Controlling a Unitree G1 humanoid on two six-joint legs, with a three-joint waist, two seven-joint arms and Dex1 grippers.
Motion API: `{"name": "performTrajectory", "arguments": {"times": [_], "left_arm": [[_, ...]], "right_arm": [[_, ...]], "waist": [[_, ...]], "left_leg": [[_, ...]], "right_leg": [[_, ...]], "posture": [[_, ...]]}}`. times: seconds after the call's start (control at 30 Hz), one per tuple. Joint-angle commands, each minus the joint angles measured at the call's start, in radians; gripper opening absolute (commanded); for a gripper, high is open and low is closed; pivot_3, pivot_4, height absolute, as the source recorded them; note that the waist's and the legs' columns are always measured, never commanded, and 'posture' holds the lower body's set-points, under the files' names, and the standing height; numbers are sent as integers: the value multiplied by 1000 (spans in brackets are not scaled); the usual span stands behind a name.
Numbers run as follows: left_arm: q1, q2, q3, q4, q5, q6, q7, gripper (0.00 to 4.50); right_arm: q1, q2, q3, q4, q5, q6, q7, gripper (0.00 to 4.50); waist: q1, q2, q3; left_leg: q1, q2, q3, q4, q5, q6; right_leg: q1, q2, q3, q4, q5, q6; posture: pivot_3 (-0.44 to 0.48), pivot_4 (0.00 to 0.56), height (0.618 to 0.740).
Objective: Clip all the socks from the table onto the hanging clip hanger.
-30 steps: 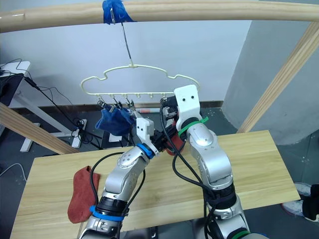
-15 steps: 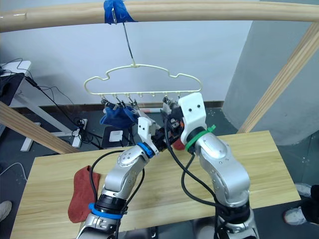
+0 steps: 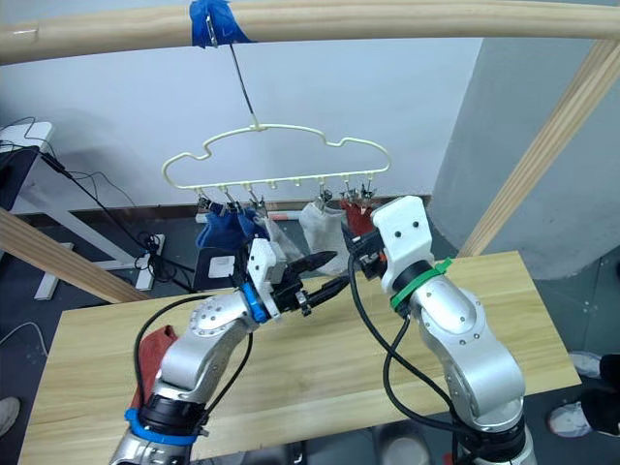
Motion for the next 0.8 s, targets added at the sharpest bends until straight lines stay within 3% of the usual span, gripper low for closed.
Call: {"name": "performTrajectory", "arguments": {"times": [0.03,0.13,0.23,0.67,0.8], "left_arm": [[-19,65,61,-115,-108,72,-57,2835],[-40,102,84,-134,-129,101,-59,2887],[-51,118,90,-145,-137,116,-54,2887],[-89,149,105,-164,-160,139,-54,2887],[-112,158,130,-190,-234,187,-64,2887]], "right_arm": [[-16,16,-21,32,-28,-37,-42,2886],[-22,31,-29,64,-35,-44,-61,2512],[-30,38,-31,86,-45,-48,-71,1657],[-78,71,-11,225,-82,-93,-102,1657],[-103,81,-18,278,-101,-135,-110,1657]], "waist": [[0,0,0],[0,0,1],[0,1,1],[1,1,1],[2,1,1]], "left_leg": [[0,0,0,0,0,0],[0,0,0,0,0,0],[0,0,0,0,0,0],[0,0,1,-7,0,0],[0,0,1,-10,0,0]], "right_leg": [[0,0,0,0,0,0],[0,0,0,0,0,0],[0,0,0,-1,0,0],[-2,-1,1,-2,1,-2],[-2,-1,0,-4,2,-5]], "posture": [[-271,274,740],[-252,272,740],[-246,271,740],[-240,263,740],[-236,261,740]]}}
